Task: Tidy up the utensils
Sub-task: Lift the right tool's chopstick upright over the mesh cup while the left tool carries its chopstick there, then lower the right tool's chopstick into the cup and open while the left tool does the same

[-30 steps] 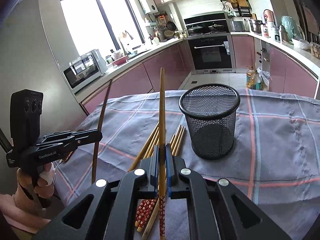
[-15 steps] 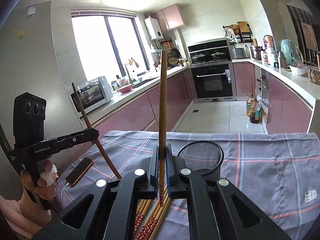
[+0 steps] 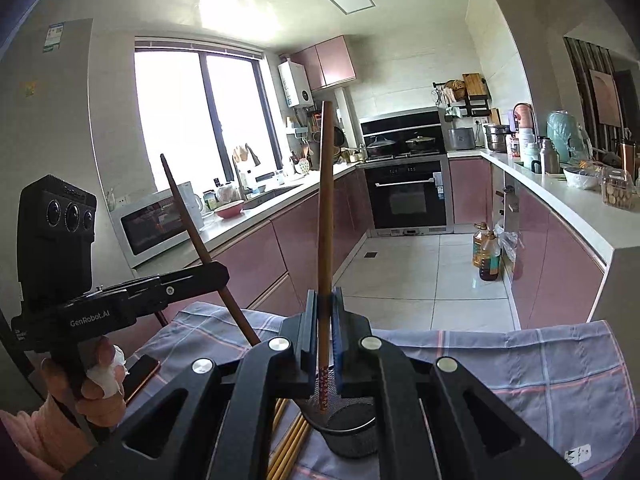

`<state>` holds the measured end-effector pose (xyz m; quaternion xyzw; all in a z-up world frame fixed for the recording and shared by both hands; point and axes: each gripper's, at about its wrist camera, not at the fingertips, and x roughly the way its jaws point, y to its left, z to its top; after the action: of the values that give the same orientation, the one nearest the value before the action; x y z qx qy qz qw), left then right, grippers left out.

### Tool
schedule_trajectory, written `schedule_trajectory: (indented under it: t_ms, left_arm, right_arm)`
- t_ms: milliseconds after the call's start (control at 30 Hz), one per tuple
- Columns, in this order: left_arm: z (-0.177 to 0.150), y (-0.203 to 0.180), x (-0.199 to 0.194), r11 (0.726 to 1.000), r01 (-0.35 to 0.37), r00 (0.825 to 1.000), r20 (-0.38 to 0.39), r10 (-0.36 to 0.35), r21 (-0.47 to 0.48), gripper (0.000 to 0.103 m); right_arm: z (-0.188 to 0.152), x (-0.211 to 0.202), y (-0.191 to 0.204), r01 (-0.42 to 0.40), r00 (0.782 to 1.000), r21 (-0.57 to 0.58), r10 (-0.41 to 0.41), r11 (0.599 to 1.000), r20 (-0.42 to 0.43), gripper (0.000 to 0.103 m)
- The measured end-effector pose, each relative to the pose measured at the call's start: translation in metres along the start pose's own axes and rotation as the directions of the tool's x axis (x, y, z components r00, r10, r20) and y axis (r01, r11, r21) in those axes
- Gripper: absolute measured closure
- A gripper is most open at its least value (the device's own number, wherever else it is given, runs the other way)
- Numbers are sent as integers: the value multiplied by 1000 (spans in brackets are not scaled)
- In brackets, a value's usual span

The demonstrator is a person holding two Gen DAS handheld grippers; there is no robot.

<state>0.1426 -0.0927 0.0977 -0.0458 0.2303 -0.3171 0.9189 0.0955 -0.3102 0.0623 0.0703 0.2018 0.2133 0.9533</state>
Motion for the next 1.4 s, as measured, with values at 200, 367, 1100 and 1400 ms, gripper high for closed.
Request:
schedule_trajectory:
  t_ms: [200, 367, 1100, 1400]
  left_arm:
    - [-22, -3, 47, 1000, -9, 989, -151, 12, 22, 95]
    - [-42, 5, 74, 999, -25, 971, -237, 32, 32, 95]
    - [-83, 46, 71, 995, -63, 968, -248, 42, -76, 64]
    - [-99, 56, 85, 990, 2, 957, -288, -43, -142, 64]
  right_arm:
    - [-23, 37, -8, 7, 991, 7, -6, 1000, -134, 98]
    - [-40, 62, -7, 11, 969, 6, -9, 1000, -246, 97]
    - [-74, 52, -50, 79, 977, 221, -32, 972, -209, 74]
    - [-103, 49, -76, -9, 979, 420, 92, 907, -179, 69]
